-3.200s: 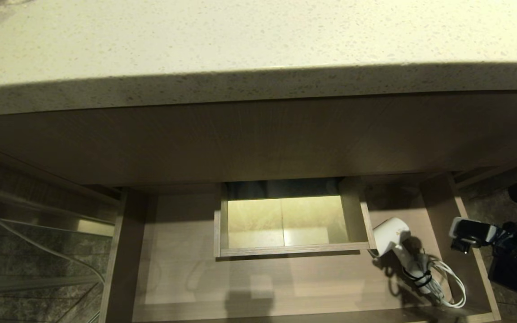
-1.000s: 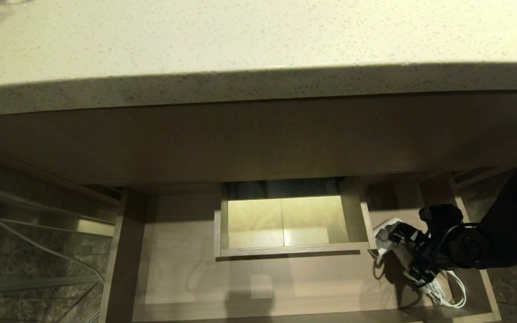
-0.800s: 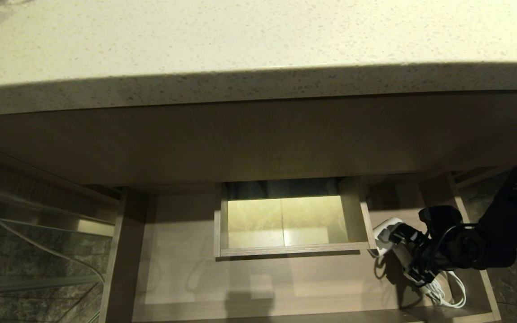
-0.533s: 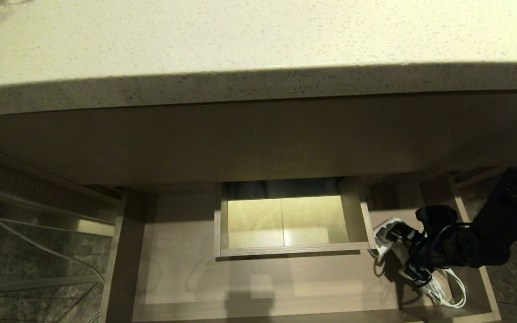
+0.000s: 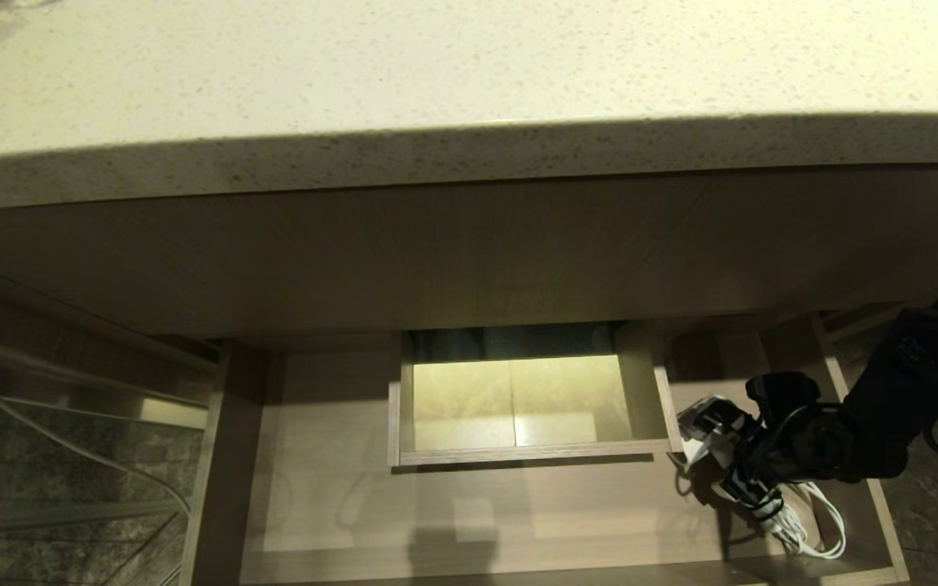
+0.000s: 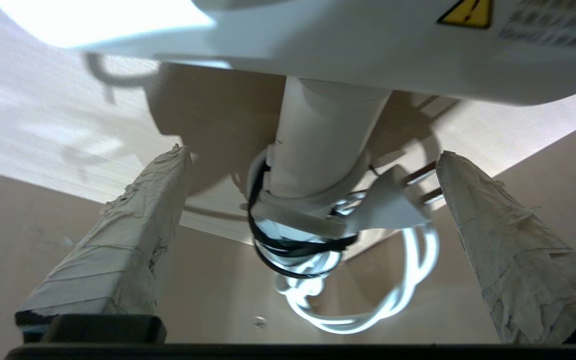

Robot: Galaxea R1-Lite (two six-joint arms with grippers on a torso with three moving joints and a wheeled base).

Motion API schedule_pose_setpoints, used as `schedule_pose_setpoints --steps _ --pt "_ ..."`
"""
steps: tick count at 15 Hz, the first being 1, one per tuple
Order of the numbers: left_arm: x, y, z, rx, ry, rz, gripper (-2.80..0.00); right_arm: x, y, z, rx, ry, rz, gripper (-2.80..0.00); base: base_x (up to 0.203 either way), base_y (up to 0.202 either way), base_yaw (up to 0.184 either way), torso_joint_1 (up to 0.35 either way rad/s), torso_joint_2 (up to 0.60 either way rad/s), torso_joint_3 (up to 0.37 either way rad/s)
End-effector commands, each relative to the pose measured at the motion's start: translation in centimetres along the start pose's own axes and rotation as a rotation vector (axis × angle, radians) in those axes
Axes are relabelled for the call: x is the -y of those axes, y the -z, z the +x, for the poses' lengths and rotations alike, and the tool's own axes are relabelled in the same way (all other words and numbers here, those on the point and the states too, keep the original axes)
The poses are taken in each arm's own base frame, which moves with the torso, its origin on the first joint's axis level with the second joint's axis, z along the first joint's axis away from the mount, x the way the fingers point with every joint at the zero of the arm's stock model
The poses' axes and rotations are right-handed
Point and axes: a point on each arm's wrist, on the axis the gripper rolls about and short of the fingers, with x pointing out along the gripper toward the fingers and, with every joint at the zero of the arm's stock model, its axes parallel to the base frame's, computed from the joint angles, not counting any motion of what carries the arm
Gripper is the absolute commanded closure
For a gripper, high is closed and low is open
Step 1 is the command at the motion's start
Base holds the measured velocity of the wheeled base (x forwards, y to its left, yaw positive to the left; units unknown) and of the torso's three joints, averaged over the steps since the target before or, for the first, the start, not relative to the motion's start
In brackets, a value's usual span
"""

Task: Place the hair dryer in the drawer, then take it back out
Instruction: Take the hairdryer out

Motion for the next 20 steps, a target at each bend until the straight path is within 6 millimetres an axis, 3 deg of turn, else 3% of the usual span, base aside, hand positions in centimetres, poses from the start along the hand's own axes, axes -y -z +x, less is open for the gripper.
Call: schedule_pose_setpoints --steps 1,20 --pt "0.0 0.0 0.0 0.000 0.000 -0.002 0.00 -0.2 0.0 0.6 0.004 -0.011 0.026 -2.80 0.000 0.000 0.000 0.000 0.00 0.000" --pt "0.0 0.0 0.0 0.000 0.000 -0.002 0.00 0.0 -0.2 2.9 0.085 -0.084 0.073 -2.80 0.000 0.000 0.000 0.000 0.00 0.000"
